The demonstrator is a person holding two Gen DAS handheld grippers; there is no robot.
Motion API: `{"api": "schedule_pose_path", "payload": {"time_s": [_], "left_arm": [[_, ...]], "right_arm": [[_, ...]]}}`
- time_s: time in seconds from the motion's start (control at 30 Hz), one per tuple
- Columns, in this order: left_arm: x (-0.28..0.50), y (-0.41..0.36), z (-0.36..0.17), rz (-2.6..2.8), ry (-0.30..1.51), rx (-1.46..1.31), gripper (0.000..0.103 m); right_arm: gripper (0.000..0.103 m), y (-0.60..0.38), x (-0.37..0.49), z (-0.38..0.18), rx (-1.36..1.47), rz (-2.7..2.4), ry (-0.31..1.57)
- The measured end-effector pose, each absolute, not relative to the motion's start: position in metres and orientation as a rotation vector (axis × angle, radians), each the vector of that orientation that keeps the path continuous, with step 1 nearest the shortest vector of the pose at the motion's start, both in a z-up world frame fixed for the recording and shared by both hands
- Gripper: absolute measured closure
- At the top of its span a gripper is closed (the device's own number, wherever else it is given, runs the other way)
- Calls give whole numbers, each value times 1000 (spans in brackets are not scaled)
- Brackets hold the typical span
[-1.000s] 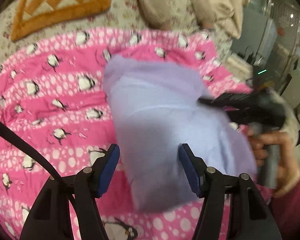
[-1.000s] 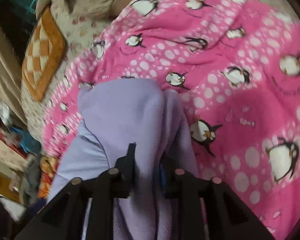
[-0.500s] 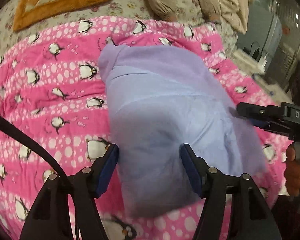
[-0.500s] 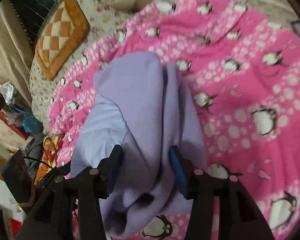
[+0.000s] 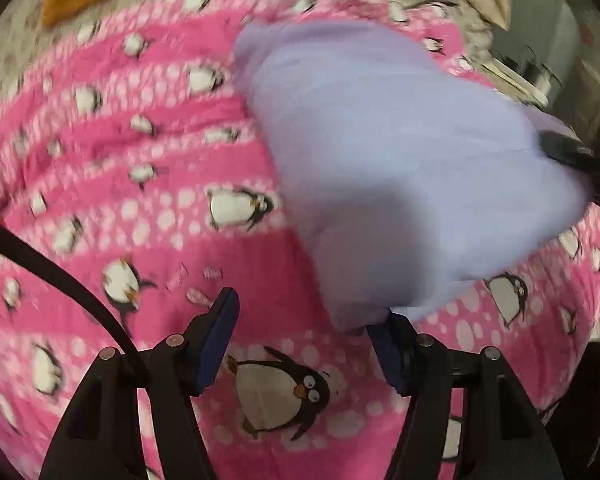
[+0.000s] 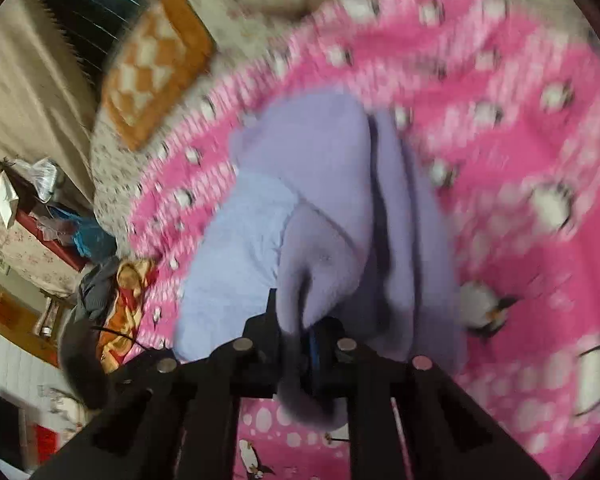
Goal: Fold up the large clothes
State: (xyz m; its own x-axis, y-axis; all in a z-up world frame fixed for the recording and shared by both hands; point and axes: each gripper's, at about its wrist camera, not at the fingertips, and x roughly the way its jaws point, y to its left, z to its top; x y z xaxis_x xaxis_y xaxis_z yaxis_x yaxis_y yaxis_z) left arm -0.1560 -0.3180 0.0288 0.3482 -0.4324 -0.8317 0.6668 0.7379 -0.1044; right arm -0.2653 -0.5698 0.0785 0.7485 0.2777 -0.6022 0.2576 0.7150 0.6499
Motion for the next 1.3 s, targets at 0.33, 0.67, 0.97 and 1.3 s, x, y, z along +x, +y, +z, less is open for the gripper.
{"api": "schedule_pose_path", "payload": {"time_s": [0.33, 0.67, 0.97, 1.3], "left_arm": [[-172, -294, 50, -756, 940, 230, 72], [-151, -329, 87, -805, 852, 126, 72], [-145, -377, 72, -815, 875, 159, 70], [-145, -382, 54, -847, 872, 182, 56]], "right_arm": [[94, -586, -276, 40, 684, -147, 845], [93, -583, -279, 39, 600, -236, 891], [76, -587, -255, 114, 565, -195, 752], [91, -609, -112, 52, 441, -246, 921]]}}
